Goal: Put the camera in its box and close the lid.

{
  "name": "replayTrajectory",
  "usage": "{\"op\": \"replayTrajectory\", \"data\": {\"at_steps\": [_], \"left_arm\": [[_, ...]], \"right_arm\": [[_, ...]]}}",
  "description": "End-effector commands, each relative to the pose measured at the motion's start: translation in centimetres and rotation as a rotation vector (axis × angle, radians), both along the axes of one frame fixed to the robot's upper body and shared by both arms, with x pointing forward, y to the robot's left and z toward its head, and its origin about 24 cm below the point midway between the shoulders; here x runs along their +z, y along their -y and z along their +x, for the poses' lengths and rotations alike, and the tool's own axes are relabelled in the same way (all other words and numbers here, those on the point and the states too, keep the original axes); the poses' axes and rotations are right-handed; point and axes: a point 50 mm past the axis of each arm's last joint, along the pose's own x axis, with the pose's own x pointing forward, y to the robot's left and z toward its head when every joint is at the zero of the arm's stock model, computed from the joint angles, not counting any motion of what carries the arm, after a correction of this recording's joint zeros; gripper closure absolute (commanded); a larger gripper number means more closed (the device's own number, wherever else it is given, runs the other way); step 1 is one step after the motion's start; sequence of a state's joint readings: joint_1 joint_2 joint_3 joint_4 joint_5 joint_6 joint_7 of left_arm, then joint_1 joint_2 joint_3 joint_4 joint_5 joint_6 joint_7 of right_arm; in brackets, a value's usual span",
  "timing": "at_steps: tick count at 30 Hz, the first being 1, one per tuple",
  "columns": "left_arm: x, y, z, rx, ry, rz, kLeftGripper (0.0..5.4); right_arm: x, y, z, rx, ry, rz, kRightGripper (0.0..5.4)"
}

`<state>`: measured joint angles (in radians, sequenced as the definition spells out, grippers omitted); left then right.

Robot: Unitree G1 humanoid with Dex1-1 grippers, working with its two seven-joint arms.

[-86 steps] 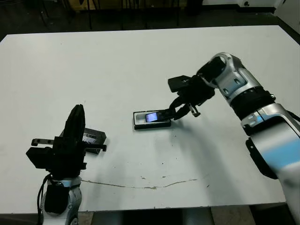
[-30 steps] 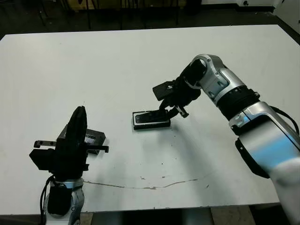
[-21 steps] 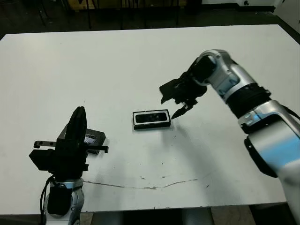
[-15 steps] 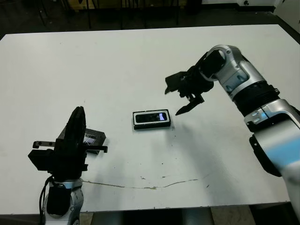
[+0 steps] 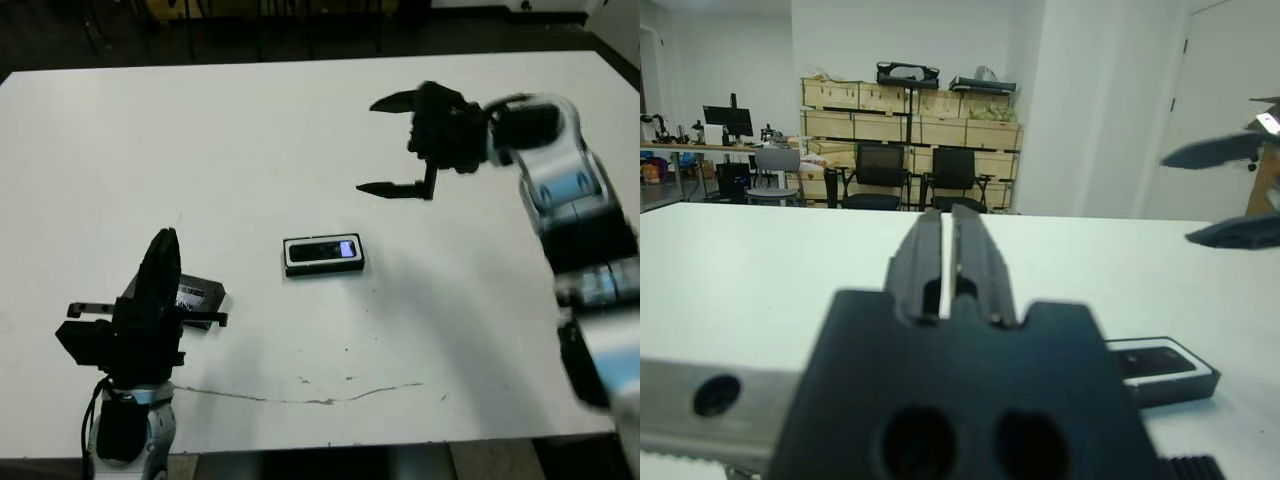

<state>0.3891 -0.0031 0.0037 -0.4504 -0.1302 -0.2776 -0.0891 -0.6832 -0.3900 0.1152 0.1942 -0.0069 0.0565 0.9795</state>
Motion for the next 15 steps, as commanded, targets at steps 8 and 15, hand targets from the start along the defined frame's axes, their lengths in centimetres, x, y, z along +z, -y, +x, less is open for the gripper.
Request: {"op": "replayTrajectory", "data": {"at_steps": [8,15], "left_arm": [[3.0,-4.1,-5.1,-0.044,-0.153,0.162,5.4],[6.9,-6.6,-7.1,-0.072,-0.354,0.49,5.4]], "right_arm": [[-2.3,2.9,-6.8,-0.159,0.037,0.213,2.16],[-3.3,4.6,-7.5,-0.249,-0.016,0.317,3.44]]}}
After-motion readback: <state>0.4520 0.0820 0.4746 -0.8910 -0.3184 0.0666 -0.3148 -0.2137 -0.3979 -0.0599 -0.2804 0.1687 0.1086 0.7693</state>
